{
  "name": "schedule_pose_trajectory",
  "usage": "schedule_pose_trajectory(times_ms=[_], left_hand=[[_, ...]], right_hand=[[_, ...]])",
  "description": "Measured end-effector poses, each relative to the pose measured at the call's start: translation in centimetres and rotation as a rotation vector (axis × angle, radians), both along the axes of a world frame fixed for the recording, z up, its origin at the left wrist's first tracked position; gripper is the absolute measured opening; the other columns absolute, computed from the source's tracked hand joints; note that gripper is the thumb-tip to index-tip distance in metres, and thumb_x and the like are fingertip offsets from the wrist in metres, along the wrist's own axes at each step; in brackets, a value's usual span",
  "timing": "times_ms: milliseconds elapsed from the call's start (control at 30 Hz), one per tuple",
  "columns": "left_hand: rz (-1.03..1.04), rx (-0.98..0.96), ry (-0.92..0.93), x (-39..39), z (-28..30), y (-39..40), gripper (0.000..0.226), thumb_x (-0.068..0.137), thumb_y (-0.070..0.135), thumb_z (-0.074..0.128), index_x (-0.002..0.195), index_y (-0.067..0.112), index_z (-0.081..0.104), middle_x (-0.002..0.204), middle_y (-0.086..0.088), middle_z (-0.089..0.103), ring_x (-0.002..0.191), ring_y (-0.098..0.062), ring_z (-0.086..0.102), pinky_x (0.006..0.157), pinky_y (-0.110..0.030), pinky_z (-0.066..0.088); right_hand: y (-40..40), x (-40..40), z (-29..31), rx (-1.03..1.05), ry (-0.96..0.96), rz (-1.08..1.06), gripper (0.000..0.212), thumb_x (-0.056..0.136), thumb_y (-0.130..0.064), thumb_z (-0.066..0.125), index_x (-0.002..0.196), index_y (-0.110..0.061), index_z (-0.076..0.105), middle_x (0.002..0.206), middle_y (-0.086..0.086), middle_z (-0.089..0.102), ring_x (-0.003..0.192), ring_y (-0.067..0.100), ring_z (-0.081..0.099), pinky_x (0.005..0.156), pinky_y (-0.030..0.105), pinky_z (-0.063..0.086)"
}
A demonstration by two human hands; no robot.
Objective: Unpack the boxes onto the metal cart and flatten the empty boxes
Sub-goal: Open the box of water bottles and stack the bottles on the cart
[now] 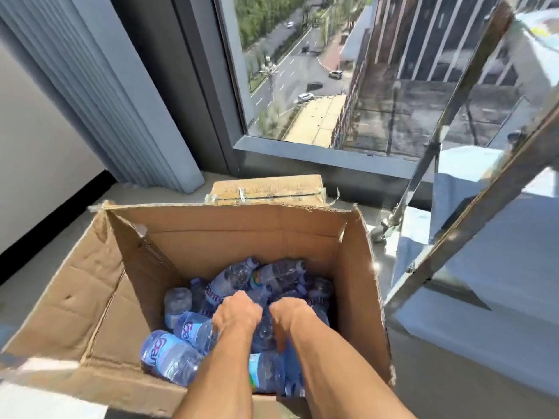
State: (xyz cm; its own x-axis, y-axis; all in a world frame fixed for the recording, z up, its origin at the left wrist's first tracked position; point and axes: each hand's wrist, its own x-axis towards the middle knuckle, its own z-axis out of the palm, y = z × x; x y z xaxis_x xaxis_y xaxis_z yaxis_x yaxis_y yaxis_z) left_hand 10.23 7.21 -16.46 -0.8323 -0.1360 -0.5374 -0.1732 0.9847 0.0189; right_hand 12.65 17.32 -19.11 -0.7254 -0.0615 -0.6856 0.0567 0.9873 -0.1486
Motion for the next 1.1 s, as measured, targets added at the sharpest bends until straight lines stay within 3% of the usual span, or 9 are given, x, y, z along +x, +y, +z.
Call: schedule_pose_trajectory(times_ms=[167, 267, 367, 433, 500, 633, 767, 967, 1100], left_hand=[[0.036, 0.033, 0.136, 5.2, -1.3, -2.1, 0.035, 0.091, 0.026, 0.048, 0.124, 0.015, 0.051, 0.126, -0.013, 0.060, 0.118, -0.030, 0.058, 0.091, -0.033, 0.046], [0.192, 0.194, 0.143, 6.3, -0.2, -1.8, 0.042, 0.094, 0.027, 0.048, 0.131, 0.008, 0.048, 0.137, -0.019, 0.053, 0.126, -0.033, 0.052, 0.100, -0.035, 0.041], [0.329, 0.399, 0.104, 6.6, 1.6, -0.4, 0.039, 0.092, 0.020, 0.048, 0.123, -0.003, 0.056, 0.127, -0.026, 0.059, 0.118, -0.037, 0.057, 0.097, -0.038, 0.045], [0.398, 0.656, 0.025, 7.2, 3.3, 0.7, 0.027, 0.088, 0.011, 0.049, 0.103, -0.005, 0.064, 0.099, -0.026, 0.068, 0.088, -0.035, 0.068, 0.078, -0.037, 0.055], [0.434, 0.893, 0.045, 7.6, 6.1, 1.9, 0.013, 0.085, 0.012, 0.052, 0.080, 0.007, 0.062, 0.074, -0.013, 0.064, 0.058, -0.024, 0.058, 0.055, -0.025, 0.049], [0.367, 1.116, 0.312, 8.2, 12.6, 3.5, 0.005, 0.064, 0.010, 0.055, 0.063, 0.014, 0.056, 0.058, -0.002, 0.050, 0.050, -0.018, 0.045, 0.054, -0.026, 0.039], [0.307, 1.313, 0.089, 10.9, 17.5, 5.6, 0.007, 0.062, 0.009, 0.052, 0.067, 0.013, 0.055, 0.062, -0.004, 0.051, 0.049, -0.013, 0.049, 0.053, -0.021, 0.044], [0.099, 1.370, -0.205, 16.1, 21.6, 12.2, 0.029, 0.049, 0.019, 0.056, 0.078, 0.014, 0.060, 0.076, -0.008, 0.062, 0.069, -0.021, 0.057, 0.068, -0.030, 0.047], [-0.044, 1.260, -0.271, 19.4, 21.0, 15.7, 0.035, 0.052, 0.024, 0.057, 0.085, 0.011, 0.056, 0.084, -0.011, 0.059, 0.073, -0.020, 0.057, 0.067, -0.030, 0.049]], right_hand=[[-0.4, 3.4, 0.4, 0.043, 0.287, -0.025, 0.038, 0.092, -0.023, 0.059, 0.127, -0.011, 0.057, 0.131, 0.011, 0.059, 0.123, 0.029, 0.055, 0.096, 0.040, 0.044], [1.6, 6.7, 0.6, -0.009, 0.399, -0.175, 0.042, 0.092, -0.016, 0.057, 0.129, -0.006, 0.042, 0.130, 0.016, 0.056, 0.121, 0.035, 0.055, 0.096, 0.044, 0.043], [3.1, 9.1, 3.0, -0.082, 0.488, -0.448, 0.054, 0.081, -0.030, 0.070, 0.122, -0.008, 0.044, 0.123, 0.013, 0.059, 0.114, 0.032, 0.059, 0.092, 0.038, 0.046], [3.2, 9.6, 5.5, -0.205, 0.544, -0.682, 0.060, 0.075, -0.041, 0.073, 0.119, -0.011, 0.046, 0.121, 0.010, 0.061, 0.113, 0.030, 0.060, 0.090, 0.035, 0.048], [3.4, 9.6, 8.7, -0.385, 0.595, -0.844, 0.066, 0.068, -0.055, 0.075, 0.114, -0.013, 0.052, 0.117, 0.008, 0.063, 0.112, 0.029, 0.060, 0.088, 0.035, 0.048], [4.8, 10.4, 14.5, -0.690, 0.741, -0.978, 0.062, 0.067, -0.057, 0.075, 0.107, -0.014, 0.058, 0.112, 0.008, 0.065, 0.106, 0.026, 0.059, 0.084, 0.031, 0.044], [7.1, 13.0, 19.4, -1.089, 0.827, -1.105, 0.043, 0.067, -0.056, 0.066, 0.092, -0.022, 0.060, 0.100, 0.010, 0.067, 0.086, 0.019, 0.064, 0.072, 0.028, 0.051], [14.1, 18.6, 24.0, -0.878, 0.825, -1.071, 0.085, 0.064, -0.077, 0.043, 0.103, -0.006, 0.068, 0.094, 0.015, 0.065, 0.078, 0.026, 0.062, 0.068, 0.033, 0.044], [17.9, 22.2, 23.7, -0.662, 0.734, -0.926, 0.057, 0.073, -0.063, 0.056, 0.095, -0.012, 0.070, 0.097, 0.014, 0.068, 0.077, 0.025, 0.065, 0.070, 0.033, 0.049]])
